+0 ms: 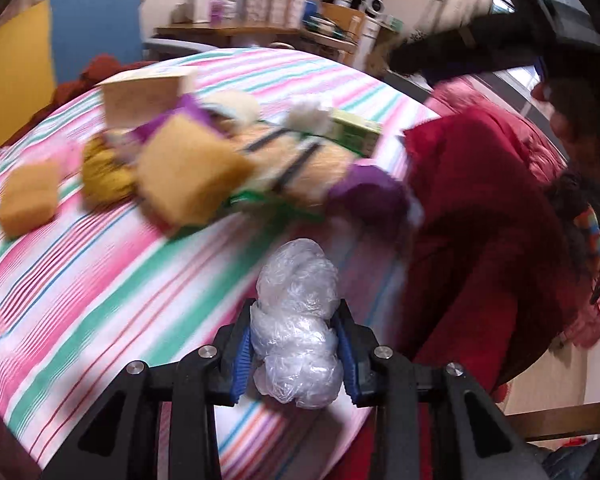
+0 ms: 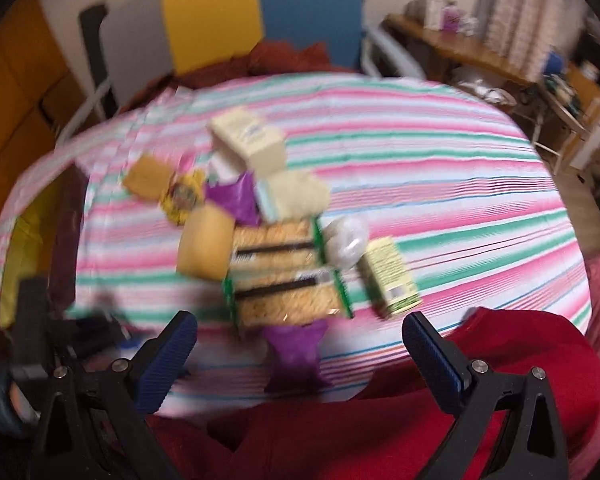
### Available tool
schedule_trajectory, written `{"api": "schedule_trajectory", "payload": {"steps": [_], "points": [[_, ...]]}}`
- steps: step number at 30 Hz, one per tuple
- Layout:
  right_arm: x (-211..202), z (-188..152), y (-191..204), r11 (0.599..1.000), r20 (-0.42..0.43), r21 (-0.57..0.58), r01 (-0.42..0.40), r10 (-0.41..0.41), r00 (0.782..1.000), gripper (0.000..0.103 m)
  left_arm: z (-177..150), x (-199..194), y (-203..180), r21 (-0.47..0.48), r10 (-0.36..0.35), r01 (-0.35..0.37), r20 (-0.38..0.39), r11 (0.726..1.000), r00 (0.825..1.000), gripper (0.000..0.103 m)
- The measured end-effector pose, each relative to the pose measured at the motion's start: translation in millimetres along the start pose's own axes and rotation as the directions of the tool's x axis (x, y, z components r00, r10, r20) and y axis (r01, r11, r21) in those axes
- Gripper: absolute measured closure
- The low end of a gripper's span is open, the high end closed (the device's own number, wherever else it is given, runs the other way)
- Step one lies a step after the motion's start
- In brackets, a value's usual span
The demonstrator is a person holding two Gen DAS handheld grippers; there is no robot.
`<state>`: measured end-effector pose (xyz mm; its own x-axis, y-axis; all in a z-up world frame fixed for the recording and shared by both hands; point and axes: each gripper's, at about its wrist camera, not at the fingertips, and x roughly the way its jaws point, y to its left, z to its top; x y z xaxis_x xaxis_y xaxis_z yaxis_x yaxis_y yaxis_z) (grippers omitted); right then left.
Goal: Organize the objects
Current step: 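Grasp the clear plastic bag with the left tool while the right tool grasps the purple packet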
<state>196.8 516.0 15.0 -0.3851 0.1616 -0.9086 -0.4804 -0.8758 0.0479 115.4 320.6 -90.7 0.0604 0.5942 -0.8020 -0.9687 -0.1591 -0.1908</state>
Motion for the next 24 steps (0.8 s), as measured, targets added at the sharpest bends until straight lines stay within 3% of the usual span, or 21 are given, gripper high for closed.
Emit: {"api": "schedule_trajectory", "payload": {"steps": [4,7,12,14,19,24], "points": [[26.5,-2.6,11.9,0.998,-0.122,-0.061,0.022,-0.03,0.992,0.004,-17.7,-18.5,20.6,-0.039,0.063,-0.062,0.02,0.997,0.998,0.067],[45.1,-5.5,15.0,0.997,-0.204,-0.078,0.029,-0.045,0.978,0.022,-26.8,-26.3,31.7,-0.061,0.096,-0.094,0.035,0.994,0.995,0.067],[65.0,-10.2,18.5,0.993,-0.289,-0.112,0.037,-0.068,0.955,0.026,-34.3,-29.9,43.3,-0.104,0.103,-0.098,0.045,0.99,0.994,0.067],[71.4,-13.4,17.7,0.992,-0.311,-0.118,0.044,-0.079,0.947,0.032,-32.9,-26.5,40.8,-0.106,0.106,-0.101,0.046,0.989,0.993,0.067],[76.8,-19.9,15.5,0.99,-0.325,-0.134,0.051,-0.092,0.941,0.062,-28.7,-22.2,40.4,-0.133,0.084,-0.076,0.057,0.988,0.995,0.067],[72.1,-27.8,20.8,0.992,-0.306,-0.127,-0.003,-0.036,0.951,0.066,-27.2,-19.5,35.6,-0.126,0.094,-0.085,0.074,0.988,0.993,0.068]]}}
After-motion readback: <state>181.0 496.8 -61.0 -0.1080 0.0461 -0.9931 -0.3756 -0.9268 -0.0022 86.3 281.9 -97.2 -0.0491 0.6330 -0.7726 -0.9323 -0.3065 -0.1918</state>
